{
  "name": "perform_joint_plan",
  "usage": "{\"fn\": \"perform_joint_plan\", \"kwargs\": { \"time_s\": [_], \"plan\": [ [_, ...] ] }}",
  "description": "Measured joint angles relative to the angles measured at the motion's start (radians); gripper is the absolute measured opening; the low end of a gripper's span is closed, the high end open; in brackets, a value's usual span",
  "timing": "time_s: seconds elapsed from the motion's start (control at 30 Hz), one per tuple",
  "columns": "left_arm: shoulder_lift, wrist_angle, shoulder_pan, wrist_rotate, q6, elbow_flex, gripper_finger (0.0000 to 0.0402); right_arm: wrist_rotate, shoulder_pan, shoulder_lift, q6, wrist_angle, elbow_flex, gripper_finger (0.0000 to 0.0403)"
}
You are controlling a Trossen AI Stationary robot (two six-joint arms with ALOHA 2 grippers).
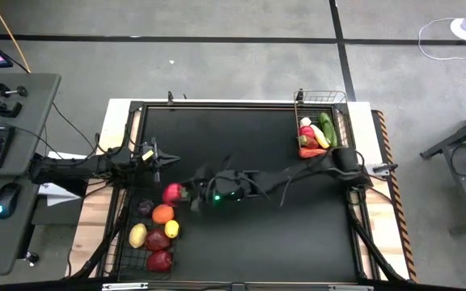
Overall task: Sort produce into baskets
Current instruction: Put the tomato into the left wire basket
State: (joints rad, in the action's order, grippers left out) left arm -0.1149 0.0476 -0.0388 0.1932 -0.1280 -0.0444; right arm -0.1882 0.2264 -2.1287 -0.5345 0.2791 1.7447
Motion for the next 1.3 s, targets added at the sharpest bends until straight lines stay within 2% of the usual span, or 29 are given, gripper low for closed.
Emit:
{"fn": "perform_joint_plan", "kwargs": {
  "time_s": [0.17, 0.3, 0.43, 0.57, 0.7, 0.87, 1.03, 1.23, 1.3],
  "plan": [
    [0.0, 0.0, 0.0, 0.0, 0.0, 0.0, 0.0, 0.006, 0.0, -0.096, -0.119, 0.091, 0.0, 0.0275],
    [0.0, 0.0, 0.0, 0.0, 0.0, 0.0, 0.0, -0.053, -0.003, -0.142, -0.246, 0.145, 0.0, 0.0275],
    [0.0, 0.001, 0.0, 0.0, 0.0, 0.0, 0.0, -0.112, -0.007, -0.154, -0.315, 0.092, 0.0, 0.0275],
    [0.0, 0.0, 0.0, 0.0, 0.0, 0.0, 0.0, -0.149, -0.006, -0.154, -0.314, 0.045, 0.0, 0.0275],
    [0.0, 0.001, 0.0, 0.0, 0.0, 0.0, 0.0, -0.114, -0.011, -0.154, -0.297, 0.047, 0.0, 0.0275],
    [0.0, 0.001, 0.0, 0.0, 0.0, 0.0, 0.0, 0.007, -0.015, -0.154, -0.236, 0.047, 0.0, 0.0279],
    [0.0, 0.001, 0.0, 0.0, 0.0, 0.0, 0.0, 0.001, -0.015, -0.154, -0.216, 0.047, 0.0, 0.0312],
    [0.0, 0.0, 0.0, 0.0, 0.0, 0.0, 0.0, -0.005, -0.017, -0.154, -0.212, 0.047, 0.0, 0.0384],
    [0.0, 0.001, 0.0, 0.0, 0.0, 0.0, 0.0, -0.005, -0.017, -0.154, -0.209, 0.047, 0.001, 0.0394]
  ]
}}
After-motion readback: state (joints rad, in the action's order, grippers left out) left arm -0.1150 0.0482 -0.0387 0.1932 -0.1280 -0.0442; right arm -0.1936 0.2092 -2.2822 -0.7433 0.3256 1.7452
